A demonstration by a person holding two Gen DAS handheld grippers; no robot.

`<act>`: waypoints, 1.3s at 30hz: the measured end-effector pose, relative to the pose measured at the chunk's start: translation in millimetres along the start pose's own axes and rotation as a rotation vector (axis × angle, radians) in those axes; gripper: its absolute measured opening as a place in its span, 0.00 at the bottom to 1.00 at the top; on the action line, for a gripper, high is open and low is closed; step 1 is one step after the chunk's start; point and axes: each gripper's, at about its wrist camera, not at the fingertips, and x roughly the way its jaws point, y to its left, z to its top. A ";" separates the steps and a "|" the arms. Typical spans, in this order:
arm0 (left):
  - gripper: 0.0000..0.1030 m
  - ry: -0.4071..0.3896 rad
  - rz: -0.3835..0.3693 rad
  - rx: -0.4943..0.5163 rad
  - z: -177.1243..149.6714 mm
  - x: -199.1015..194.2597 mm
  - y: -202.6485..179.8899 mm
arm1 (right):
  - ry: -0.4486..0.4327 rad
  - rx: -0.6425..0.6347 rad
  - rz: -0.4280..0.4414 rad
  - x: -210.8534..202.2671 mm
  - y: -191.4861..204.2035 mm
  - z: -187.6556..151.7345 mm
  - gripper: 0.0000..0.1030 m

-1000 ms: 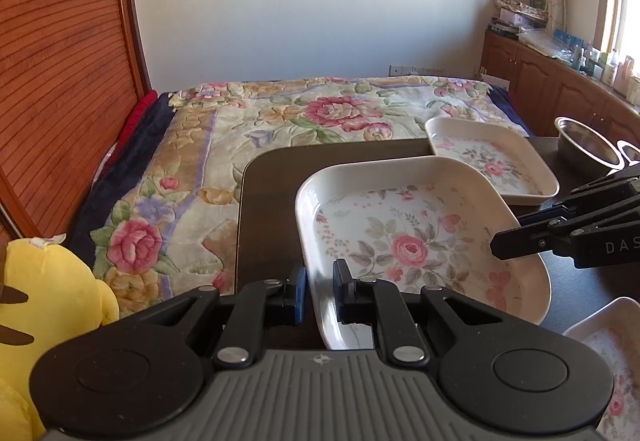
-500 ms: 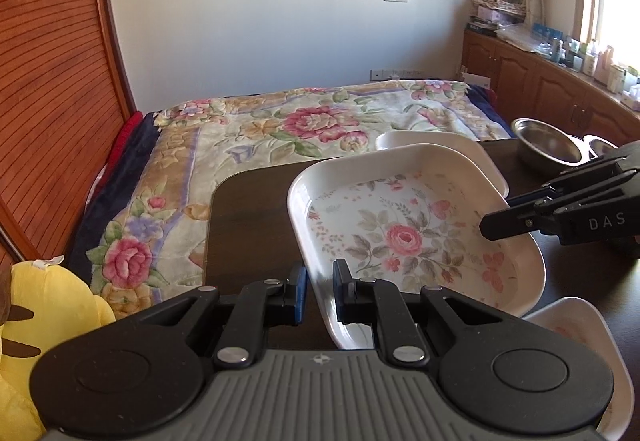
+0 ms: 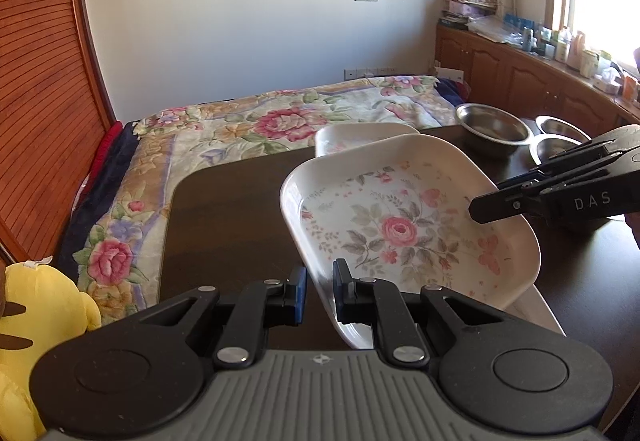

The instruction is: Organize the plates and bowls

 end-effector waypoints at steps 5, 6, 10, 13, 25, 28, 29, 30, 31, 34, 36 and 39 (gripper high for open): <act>0.15 0.002 -0.009 0.010 -6.9 -7.4 -14.2 | -0.001 0.018 -0.003 -10.9 -4.8 -15.0 0.19; 0.15 0.001 -0.010 0.013 -8.3 -10.4 -18.3 | -0.001 0.020 -0.004 -13.1 -5.9 -17.7 0.19; 0.15 -0.009 -0.016 0.019 -11.0 -20.9 -28.8 | -0.009 0.036 -0.005 -23.5 -8.9 -25.2 0.19; 0.15 -0.016 -0.021 0.015 -15.3 -28.2 -35.2 | -0.017 0.043 -0.004 -31.9 -9.9 -30.9 0.19; 0.15 -0.014 -0.049 -0.031 -44.1 -44.9 -50.2 | -0.016 0.052 0.015 -49.1 -8.9 -59.7 0.19; 0.15 -0.009 -0.054 -0.043 -51.2 -45.9 -50.9 | -0.018 0.043 0.018 -52.2 -5.8 -65.8 0.19; 0.15 -0.008 -0.055 -0.046 -53.6 -46.1 -51.3 | -0.017 0.042 0.019 -52.4 -5.1 -67.8 0.19; 0.15 -0.005 -0.056 -0.048 -54.9 -46.0 -51.6 | -0.015 0.042 0.021 -52.5 -4.2 -69.7 0.19; 0.15 -0.004 -0.058 -0.051 -56.4 -45.8 -51.6 | -0.012 0.043 0.024 -51.9 -3.9 -71.7 0.19; 0.15 -0.002 -0.059 -0.058 -58.8 -45.7 -51.3 | -0.004 0.042 0.025 -50.9 -2.3 -77.2 0.19; 0.15 -0.002 -0.059 -0.060 -60.1 -45.7 -51.1 | -0.006 0.038 0.024 -51.5 -1.2 -79.4 0.19; 0.15 0.001 -0.060 -0.064 -62.2 -45.1 -50.9 | -0.013 0.040 0.026 -54.4 -0.7 -83.2 0.19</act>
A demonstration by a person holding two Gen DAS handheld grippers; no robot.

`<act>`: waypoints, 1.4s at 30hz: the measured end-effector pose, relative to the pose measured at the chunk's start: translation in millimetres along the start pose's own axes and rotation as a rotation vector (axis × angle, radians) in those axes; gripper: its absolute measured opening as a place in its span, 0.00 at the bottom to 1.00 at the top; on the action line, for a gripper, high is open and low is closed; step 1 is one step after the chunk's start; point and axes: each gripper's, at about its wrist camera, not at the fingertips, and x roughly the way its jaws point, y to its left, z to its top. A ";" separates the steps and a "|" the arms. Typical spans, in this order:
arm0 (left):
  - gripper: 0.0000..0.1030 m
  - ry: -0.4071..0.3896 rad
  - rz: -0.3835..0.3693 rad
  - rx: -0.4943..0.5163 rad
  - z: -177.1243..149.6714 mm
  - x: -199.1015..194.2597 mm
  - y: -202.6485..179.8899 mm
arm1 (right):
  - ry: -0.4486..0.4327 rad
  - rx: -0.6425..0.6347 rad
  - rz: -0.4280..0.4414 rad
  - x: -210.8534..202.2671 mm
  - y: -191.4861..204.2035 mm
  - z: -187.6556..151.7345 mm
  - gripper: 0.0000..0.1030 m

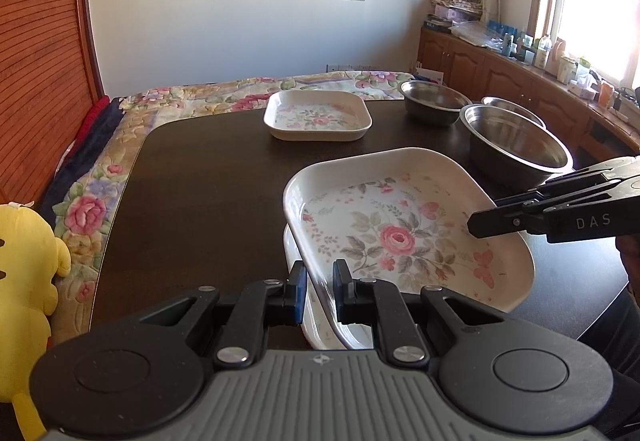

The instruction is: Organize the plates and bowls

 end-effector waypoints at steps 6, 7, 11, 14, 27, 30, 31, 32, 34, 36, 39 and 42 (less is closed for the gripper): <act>0.15 0.009 -0.006 -0.006 -2.1 4.3 1.4 | 0.003 0.011 0.002 1.3 -0.7 -3.5 0.19; 0.15 0.011 -0.006 -0.006 -2.4 5.7 1.5 | 0.005 0.013 0.001 2.5 -0.9 -3.3 0.19; 0.15 0.014 -0.002 -0.006 -2.4 9.5 2.7 | 0.004 0.021 -0.002 5.6 -0.7 -4.9 0.19; 0.15 0.018 0.001 -0.006 -3.9 12.7 2.8 | 0.004 0.023 -0.004 7.2 0.2 -7.2 0.19; 0.15 0.028 0.030 -0.002 -5.6 26.7 1.4 | -0.015 0.011 -0.040 13.4 7.5 -17.5 0.19; 0.15 0.024 0.038 0.000 -5.8 27.1 0.7 | -0.019 0.010 -0.043 14.2 7.2 -19.3 0.19; 0.15 0.023 0.041 0.002 -5.7 27.2 0.5 | -0.020 0.011 -0.043 14.8 6.8 -18.9 0.19; 0.15 0.022 0.044 0.002 -5.6 27.4 0.0 | -0.022 0.010 -0.043 14.6 7.3 -19.0 0.19; 0.15 0.022 0.050 0.003 -6.3 28.1 0.1 | -0.026 0.009 -0.043 14.9 7.4 -20.0 0.19; 0.15 0.023 0.054 -0.003 -7.4 29.6 1.0 | -0.032 0.009 -0.044 14.6 8.0 -20.8 0.19; 0.15 0.021 0.048 -0.012 -8.7 30.8 2.7 | -0.046 0.007 -0.045 12.8 8.0 -22.7 0.19; 0.15 0.017 0.047 -0.016 -8.4 30.8 2.6 | -0.056 0.016 -0.039 11.0 6.8 -23.7 0.19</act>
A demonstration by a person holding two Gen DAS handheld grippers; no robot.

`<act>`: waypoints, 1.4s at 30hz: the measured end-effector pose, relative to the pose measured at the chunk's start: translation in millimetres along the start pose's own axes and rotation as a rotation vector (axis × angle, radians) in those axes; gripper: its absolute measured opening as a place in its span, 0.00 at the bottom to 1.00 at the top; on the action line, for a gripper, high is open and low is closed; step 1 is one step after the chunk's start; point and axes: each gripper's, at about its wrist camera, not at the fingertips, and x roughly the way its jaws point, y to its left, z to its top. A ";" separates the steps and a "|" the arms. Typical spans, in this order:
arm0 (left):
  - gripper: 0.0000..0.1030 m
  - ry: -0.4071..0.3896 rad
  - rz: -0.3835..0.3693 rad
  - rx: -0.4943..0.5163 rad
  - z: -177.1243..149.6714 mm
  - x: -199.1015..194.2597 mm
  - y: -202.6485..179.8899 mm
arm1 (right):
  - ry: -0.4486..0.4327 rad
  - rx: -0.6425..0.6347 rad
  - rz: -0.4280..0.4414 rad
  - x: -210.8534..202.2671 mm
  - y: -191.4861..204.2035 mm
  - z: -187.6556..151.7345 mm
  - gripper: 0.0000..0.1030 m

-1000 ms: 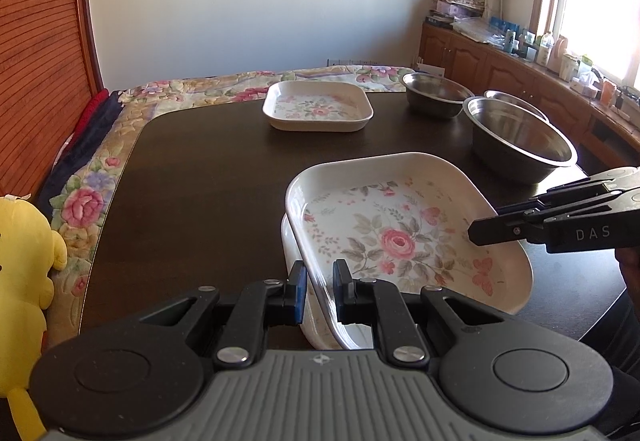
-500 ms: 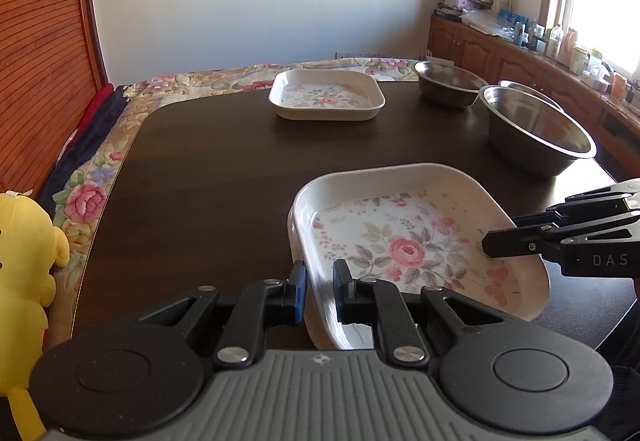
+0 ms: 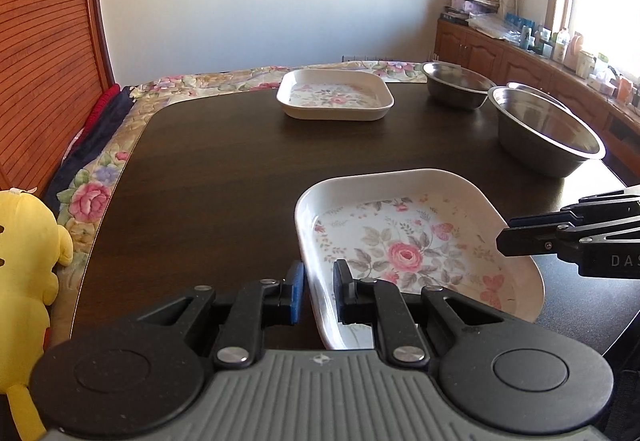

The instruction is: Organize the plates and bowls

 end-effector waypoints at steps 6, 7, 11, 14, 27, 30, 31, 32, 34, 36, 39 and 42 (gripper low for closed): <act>0.20 -0.020 -0.001 -0.004 0.4 -3.0 0.4 | -0.029 -0.003 0.006 -6.5 1.9 1.7 0.19; 0.21 -0.025 -0.005 -0.006 1.0 -3.6 0.8 | -0.036 -0.008 0.004 -7.9 2.5 2.4 0.19; 0.24 -0.043 -0.008 -0.004 4.1 -6.3 1.4 | -0.054 -0.025 -0.004 -11.2 3.2 4.6 0.20; 0.31 -0.062 -0.010 0.002 7.8 -9.1 0.5 | -0.061 -0.021 -0.003 -11.6 0.3 6.9 0.20; 0.47 -0.117 -0.018 0.035 39.0 -5.9 -0.3 | -0.111 -0.045 -0.031 -19.5 -17.5 36.3 0.20; 0.50 -0.118 -0.017 0.043 46.8 -1.7 0.0 | -0.116 -0.053 -0.039 -19.1 -22.6 46.1 0.20; 0.51 -0.119 -0.019 0.045 49.0 -0.8 -0.2 | -0.116 -0.055 -0.040 -18.9 -24.4 48.4 0.20; 0.51 -0.118 -0.021 0.045 51.8 0.9 0.0 | -0.118 -0.057 -0.041 -18.2 -25.8 51.4 0.20; 0.54 -0.118 -0.028 0.045 56.5 3.6 1.2 | -0.118 -0.064 -0.043 -16.6 -27.1 56.4 0.20; 0.55 -0.119 -0.029 0.048 61.5 6.4 1.7 | -0.116 -0.072 -0.040 -14.2 -28.2 61.7 0.20; 0.57 -0.117 -0.027 0.059 70.5 12.6 2.2 | -0.114 -0.077 -0.033 -10.7 -32.3 69.4 0.21; 0.58 -0.117 -0.025 0.072 80.3 19.3 2.9 | -0.103 -0.086 -0.037 -3.8 -35.5 77.5 0.31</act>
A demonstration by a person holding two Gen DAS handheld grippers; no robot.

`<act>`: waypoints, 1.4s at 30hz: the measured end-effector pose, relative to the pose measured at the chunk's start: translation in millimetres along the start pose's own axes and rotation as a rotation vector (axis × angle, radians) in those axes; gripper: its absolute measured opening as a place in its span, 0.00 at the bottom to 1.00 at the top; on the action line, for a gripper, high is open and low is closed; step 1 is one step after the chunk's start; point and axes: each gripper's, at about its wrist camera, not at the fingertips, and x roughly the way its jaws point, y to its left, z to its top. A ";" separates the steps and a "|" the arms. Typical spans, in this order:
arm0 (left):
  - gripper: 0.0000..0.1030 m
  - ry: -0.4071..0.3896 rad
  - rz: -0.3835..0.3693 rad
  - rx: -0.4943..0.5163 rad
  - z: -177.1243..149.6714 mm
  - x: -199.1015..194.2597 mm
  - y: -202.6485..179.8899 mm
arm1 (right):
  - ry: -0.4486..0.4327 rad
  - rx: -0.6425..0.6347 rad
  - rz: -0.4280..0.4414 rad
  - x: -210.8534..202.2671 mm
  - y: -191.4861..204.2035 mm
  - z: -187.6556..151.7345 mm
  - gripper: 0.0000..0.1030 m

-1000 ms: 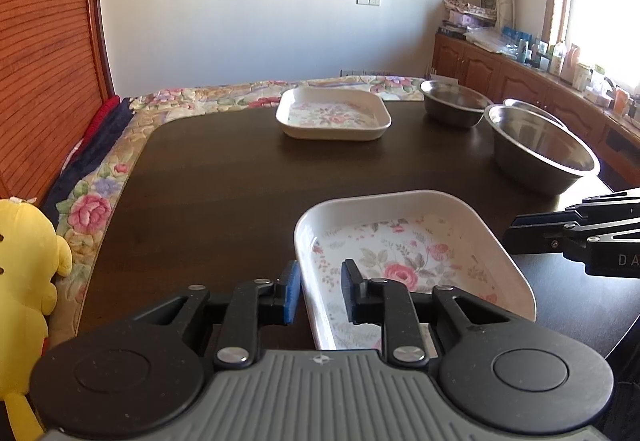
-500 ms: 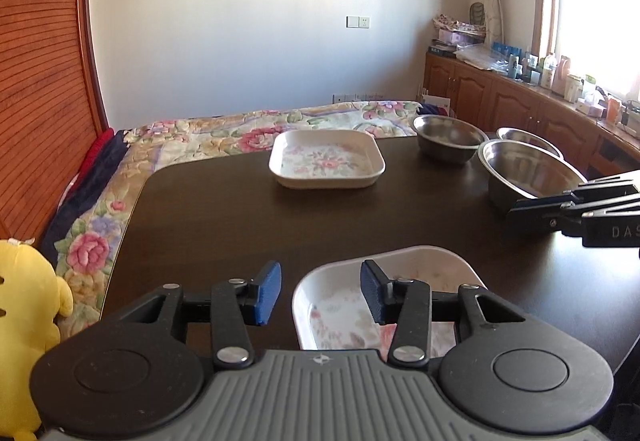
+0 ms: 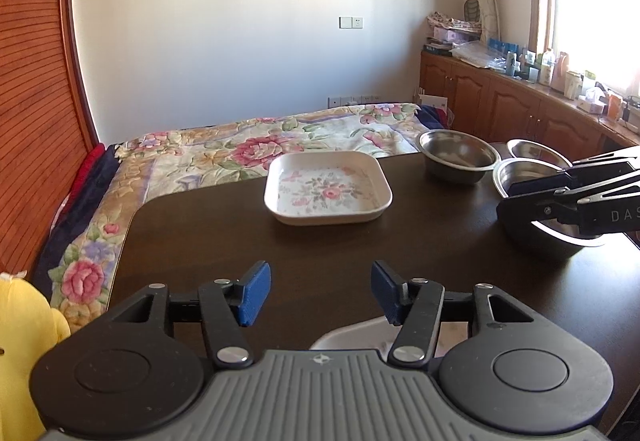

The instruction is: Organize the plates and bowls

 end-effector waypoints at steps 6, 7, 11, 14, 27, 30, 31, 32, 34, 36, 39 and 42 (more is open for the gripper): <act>0.61 0.001 -0.020 0.006 19.3 17.0 8.7 | 0.023 -0.019 -0.011 15.3 -7.0 16.3 0.39; 0.61 0.000 -0.019 0.011 22.8 20.0 9.8 | 0.026 -0.019 -0.012 18.1 -8.7 19.5 0.41; 0.65 -0.007 -0.018 0.022 36.1 30.3 14.8 | 0.042 -0.008 -0.016 30.1 -16.2 32.5 0.42; 0.74 -0.024 -0.023 0.027 45.2 35.7 16.6 | 0.046 0.015 -0.022 37.6 -21.1 39.7 0.44; 0.93 -0.026 -0.054 0.009 66.2 81.1 29.5 | 0.112 0.043 -0.056 86.3 -40.9 63.7 0.62; 0.95 -0.009 -0.052 0.004 69.0 96.6 34.1 | 0.142 0.056 -0.049 99.5 -45.8 68.1 0.63; 0.96 -0.006 -0.044 0.006 69.2 101.6 35.5 | 0.150 0.062 -0.047 103.8 -47.0 69.3 0.64; 0.96 -0.002 -0.040 0.006 69.4 106.7 37.0 | 0.159 0.071 -0.044 108.3 -48.7 70.2 0.65; 0.96 0.009 -0.040 -0.002 69.4 116.4 41.0 | 0.177 0.089 -0.043 117.3 -52.1 70.8 0.67; 0.96 0.022 -0.041 -0.011 68.6 125.8 45.7 | 0.200 0.102 -0.045 126.2 -54.8 70.4 0.69; 0.95 0.037 -0.042 -0.018 68.5 138.2 50.8 | 0.230 0.122 -0.037 138.6 -59.2 70.7 0.69; 0.90 0.049 -0.057 -0.034 68.6 148.4 55.8 | 0.256 0.112 -0.030 147.7 -60.2 71.3 0.69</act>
